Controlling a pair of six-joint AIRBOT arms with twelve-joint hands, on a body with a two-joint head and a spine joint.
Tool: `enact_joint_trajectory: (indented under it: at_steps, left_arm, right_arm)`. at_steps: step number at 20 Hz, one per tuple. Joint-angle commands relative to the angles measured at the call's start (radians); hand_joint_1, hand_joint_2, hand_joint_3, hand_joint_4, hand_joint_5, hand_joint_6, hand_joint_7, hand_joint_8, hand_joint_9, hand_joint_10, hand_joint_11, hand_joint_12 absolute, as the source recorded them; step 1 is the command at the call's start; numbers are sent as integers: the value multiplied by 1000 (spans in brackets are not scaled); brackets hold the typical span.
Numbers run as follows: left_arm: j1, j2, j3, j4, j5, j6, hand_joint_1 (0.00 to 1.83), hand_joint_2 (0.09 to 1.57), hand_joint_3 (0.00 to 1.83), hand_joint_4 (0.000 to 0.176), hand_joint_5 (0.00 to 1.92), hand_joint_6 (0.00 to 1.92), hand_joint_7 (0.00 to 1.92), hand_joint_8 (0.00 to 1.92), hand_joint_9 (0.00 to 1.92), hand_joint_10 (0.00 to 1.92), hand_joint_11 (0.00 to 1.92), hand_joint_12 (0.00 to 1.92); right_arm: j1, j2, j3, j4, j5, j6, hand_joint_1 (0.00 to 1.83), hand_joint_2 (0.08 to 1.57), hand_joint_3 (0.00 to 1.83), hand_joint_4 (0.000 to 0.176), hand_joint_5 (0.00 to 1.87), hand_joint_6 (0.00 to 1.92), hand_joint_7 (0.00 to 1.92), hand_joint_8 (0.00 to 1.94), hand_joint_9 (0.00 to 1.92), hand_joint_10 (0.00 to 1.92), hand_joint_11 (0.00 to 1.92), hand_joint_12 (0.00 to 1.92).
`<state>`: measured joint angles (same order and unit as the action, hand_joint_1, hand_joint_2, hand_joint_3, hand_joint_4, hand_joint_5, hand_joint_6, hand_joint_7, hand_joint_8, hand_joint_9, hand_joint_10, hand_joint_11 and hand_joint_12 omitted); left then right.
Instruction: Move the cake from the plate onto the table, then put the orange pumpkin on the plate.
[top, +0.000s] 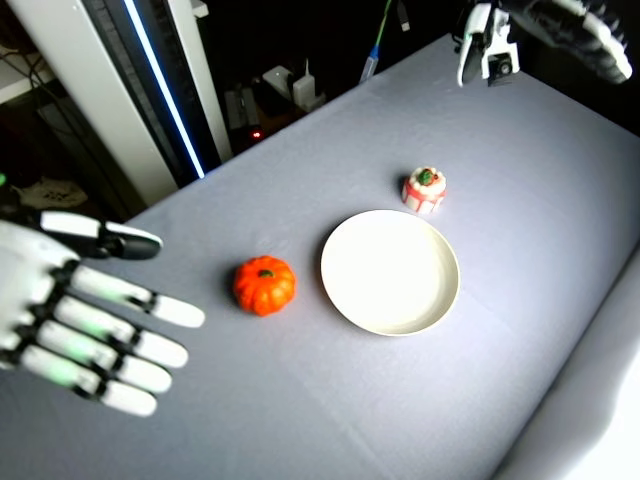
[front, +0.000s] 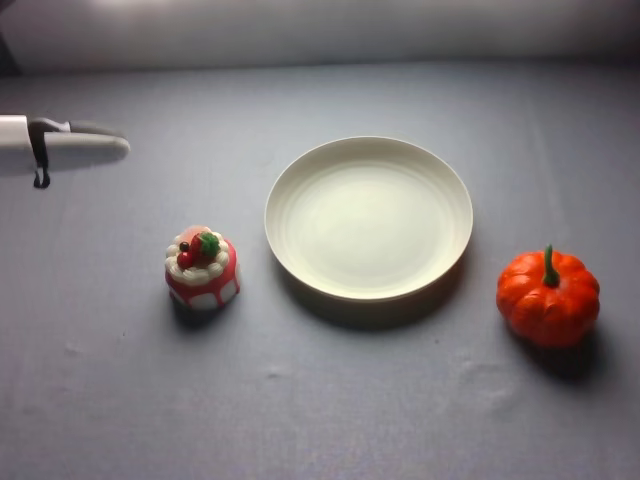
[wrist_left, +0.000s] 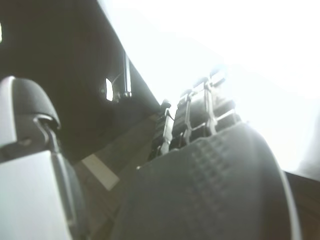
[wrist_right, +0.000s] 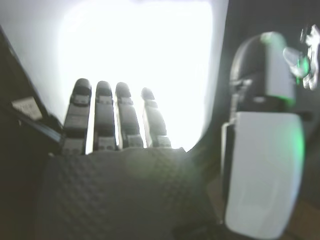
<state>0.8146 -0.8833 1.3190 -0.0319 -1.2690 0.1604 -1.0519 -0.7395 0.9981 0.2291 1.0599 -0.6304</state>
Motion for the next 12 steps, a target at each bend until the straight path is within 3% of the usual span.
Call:
enact_joint_trajectory:
  at_steps: [1,2,3,4,5,6,7,8,9,10,11,12]
  left_arm:
    - [-6,8,2,-49,-113,-4,974,833,0,0,134,19,0,0,0,0,0,0]
    - [-5,7,2,-46,-109,-4,979,833,0,0,84,3,0,0,0,0,0,0]
    - [-4,7,2,-44,-106,-4,991,827,0,29,99,11,0,0,0,0,0,0]
    - [-4,5,2,-39,-101,-4,991,839,0,84,44,1,0,0,0,0,0,0]
    - [-4,3,4,-36,-100,-4,965,881,8,0,94,22,0,0,0,0,0,0]
    - [-4,2,4,-35,-99,-4,961,921,8,0,67,20,0,0,0,0,0,284]
    - [-4,2,4,-34,-96,-4,923,935,3,0,69,6,0,0,0,0,0,661]
    - [-5,1,5,-34,-92,-4,838,947,0,63,13,0,0,0,11,3,0,926]
    - [-6,-2,7,-32,-89,-4,850,951,0,90,21,0,0,0,17,6,0,1280]
    - [-6,-4,7,-30,-87,-4,898,969,0,40,152,1,0,0,24,9,0,1549]
    - [-7,-6,7,-29,-86,-4,913,986,1,70,86,2,0,0,64,31,0,1784]
    - [-7,-6,7,-29,-85,-4,881,981,0,101,16,0,0,0,103,53,0,1894]
  right_arm:
    - [41,-15,17,-34,-11,7,718,853,0,103,0,0,0,0,0,0,0,0]
    - [93,-38,40,-74,-79,7,685,832,0,80,0,0,0,0,0,0,0,0]
    - [133,-58,60,-108,-134,7,696,811,0,61,0,0,0,0,0,0,0,0]
    - [184,-87,82,-153,-204,7,732,791,0,103,4,1,0,0,0,0,0,0]
    - [210,-105,94,-183,-243,7,756,795,0,94,0,0,0,0,0,0,59,27]
    - [224,-116,100,-202,-270,8,775,791,0,84,0,0,0,0,0,0,74,36]
    - [240,-128,105,-228,-299,8,758,794,0,86,0,0,0,0,0,0,67,36]
    - [245,-137,108,-241,-310,10,740,786,0,83,0,0,0,0,0,0,73,42]
    - [249,-143,111,-250,-320,11,747,798,0,87,0,0,0,0,0,0,61,41]
    - [251,-146,112,-259,-329,13,744,802,0,91,0,0,0,0,0,0,11,225]
    - [254,-152,114,-271,-346,14,730,802,0,76,0,0,0,0,0,0,1,404]
    - [255,-157,116,-276,-351,14,747,801,0,50,0,0,0,0,0,0,0,527]
